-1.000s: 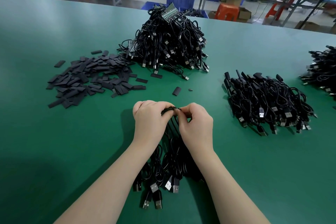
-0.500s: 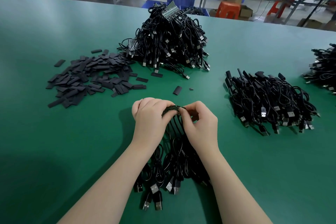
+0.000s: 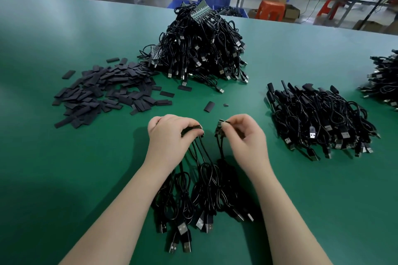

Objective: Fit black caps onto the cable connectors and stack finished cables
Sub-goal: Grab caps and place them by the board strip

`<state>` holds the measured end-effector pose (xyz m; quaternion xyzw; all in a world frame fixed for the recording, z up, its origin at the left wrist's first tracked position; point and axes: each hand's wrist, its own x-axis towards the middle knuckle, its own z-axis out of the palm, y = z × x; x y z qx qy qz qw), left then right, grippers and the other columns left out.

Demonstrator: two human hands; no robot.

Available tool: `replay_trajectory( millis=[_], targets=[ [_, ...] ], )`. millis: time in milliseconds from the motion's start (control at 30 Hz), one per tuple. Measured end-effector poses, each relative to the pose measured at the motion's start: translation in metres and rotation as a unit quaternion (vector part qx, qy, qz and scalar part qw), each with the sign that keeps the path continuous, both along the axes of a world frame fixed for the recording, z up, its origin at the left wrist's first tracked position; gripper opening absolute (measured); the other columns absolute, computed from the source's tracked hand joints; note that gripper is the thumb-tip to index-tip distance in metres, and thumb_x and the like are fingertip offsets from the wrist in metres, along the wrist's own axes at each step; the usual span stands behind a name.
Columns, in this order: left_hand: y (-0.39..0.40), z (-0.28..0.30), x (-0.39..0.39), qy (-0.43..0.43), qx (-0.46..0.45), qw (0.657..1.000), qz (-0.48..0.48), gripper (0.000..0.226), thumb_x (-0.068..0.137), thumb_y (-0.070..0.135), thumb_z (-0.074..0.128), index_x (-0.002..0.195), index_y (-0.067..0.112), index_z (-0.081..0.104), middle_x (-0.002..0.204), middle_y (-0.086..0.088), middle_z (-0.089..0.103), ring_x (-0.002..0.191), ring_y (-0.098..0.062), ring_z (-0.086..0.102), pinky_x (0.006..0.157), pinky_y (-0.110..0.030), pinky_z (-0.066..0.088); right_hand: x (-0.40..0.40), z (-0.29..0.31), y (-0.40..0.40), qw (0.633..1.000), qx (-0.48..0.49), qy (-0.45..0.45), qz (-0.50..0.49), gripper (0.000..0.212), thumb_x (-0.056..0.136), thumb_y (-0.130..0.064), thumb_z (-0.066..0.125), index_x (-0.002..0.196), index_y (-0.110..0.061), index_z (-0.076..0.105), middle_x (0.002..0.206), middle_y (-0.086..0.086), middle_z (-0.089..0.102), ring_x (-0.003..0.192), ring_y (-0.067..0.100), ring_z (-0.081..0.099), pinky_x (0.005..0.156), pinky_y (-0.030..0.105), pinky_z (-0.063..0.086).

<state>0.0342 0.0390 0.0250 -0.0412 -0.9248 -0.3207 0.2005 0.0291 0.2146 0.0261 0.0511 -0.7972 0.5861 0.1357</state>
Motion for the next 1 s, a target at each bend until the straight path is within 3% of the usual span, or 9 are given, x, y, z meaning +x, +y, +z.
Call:
replay_trajectory(
  millis=[100,200,267,367,433,500,700,867,1000],
  targets=[
    [-0.002,-0.001,-0.001,0.008,-0.003,1.000,-0.003,0.007,0.087,0.043,0.068,0.091,0.040,0.072,0.087,0.025,0.065,0.099,-0.005,0.054,0.092,-0.026,0.017,-0.003,0.001,0.013,0.997,-0.055,-0.045,-0.022,0.012,0.090,-0.021,0.071,0.082,-0.027,0.064,0.074,-0.011,0.070,0.069,0.003,0.063,0.066,0.015,0.049],
    [0.007,-0.002,0.001,0.015,-0.053,0.998,0.004,0.035,0.087,0.049,0.065,0.120,0.037,0.066,0.116,0.019,0.065,0.119,-0.011,0.050,0.098,-0.029,0.016,-0.001,0.001,0.010,0.995,-0.089,-0.050,-0.020,0.013,0.089,-0.021,0.073,0.081,-0.030,0.068,0.072,-0.010,0.071,0.066,0.003,0.064,0.064,0.017,0.050],
    [0.012,0.000,0.003,0.021,-0.028,0.999,-0.001,0.043,0.085,0.051,0.066,0.125,0.036,0.063,0.122,0.018,0.063,0.123,-0.009,0.047,0.098,-0.026,0.015,0.002,0.002,0.003,0.995,-0.089,-0.043,0.000,0.019,0.087,-0.018,0.074,0.078,-0.035,0.070,0.074,-0.009,0.072,0.067,0.006,0.067,0.066,0.018,0.053],
    [0.016,0.004,0.007,0.021,0.051,0.998,-0.039,0.024,0.082,0.039,0.075,0.106,0.034,0.074,0.103,0.023,0.069,0.106,0.001,0.058,0.099,-0.025,0.028,0.007,0.002,-0.005,0.996,-0.072,-0.026,0.034,0.027,0.085,-0.012,0.076,0.074,-0.036,0.072,0.077,-0.009,0.073,0.070,0.007,0.068,0.069,0.019,0.054],
    [0.018,0.007,0.011,0.000,0.152,0.986,-0.065,0.016,0.081,0.024,0.077,0.091,0.037,0.075,0.086,0.032,0.068,0.091,0.010,0.062,0.088,-0.011,0.041,0.008,0.004,-0.008,0.996,-0.074,-0.022,0.042,0.023,0.085,-0.011,0.076,0.079,-0.033,0.072,0.079,-0.009,0.074,0.071,0.005,0.068,0.070,0.018,0.053],
    [0.018,0.009,0.014,-0.038,0.229,0.969,-0.083,0.024,0.083,0.017,0.076,0.087,0.041,0.072,0.082,0.032,0.069,0.084,0.011,0.064,0.076,-0.004,0.043,0.008,0.005,-0.006,0.996,-0.079,-0.020,0.047,0.020,0.085,-0.010,0.075,0.082,-0.030,0.073,0.078,-0.009,0.075,0.070,0.003,0.068,0.068,0.015,0.052],
    [0.019,0.013,0.014,-0.110,0.378,0.910,-0.126,0.013,0.083,0.013,0.075,0.096,0.016,0.075,0.087,0.008,0.076,0.083,-0.004,0.071,0.076,-0.015,0.052,0.008,0.009,-0.003,0.986,-0.124,-0.044,0.102,0.017,0.088,-0.016,0.071,0.073,-0.025,0.072,0.066,-0.009,0.068,0.060,0.003,0.060,0.062,0.016,0.050],
    [0.022,0.012,0.015,-0.198,0.503,0.829,-0.145,0.008,0.086,0.016,0.071,0.081,0.019,0.076,0.077,0.001,0.072,0.068,-0.008,0.063,0.063,-0.020,0.052,0.010,0.011,-0.006,0.987,-0.105,-0.044,0.116,0.022,0.088,-0.031,0.061,0.069,-0.021,0.058,0.063,-0.006,0.053,0.058,0.012,0.048,0.056,0.023,0.043],
    [0.022,0.011,0.014,-0.207,0.485,0.830,-0.181,0.007,0.092,0.019,0.065,0.087,0.018,0.069,0.078,0.006,0.070,0.069,-0.006,0.063,0.058,-0.018,0.047,0.012,0.011,-0.010,0.988,-0.070,-0.040,0.134,0.034,0.095,-0.036,0.050,0.069,-0.014,0.047,0.063,-0.003,0.043,0.063,0.010,0.040,0.060,0.025,0.037]
  ],
)
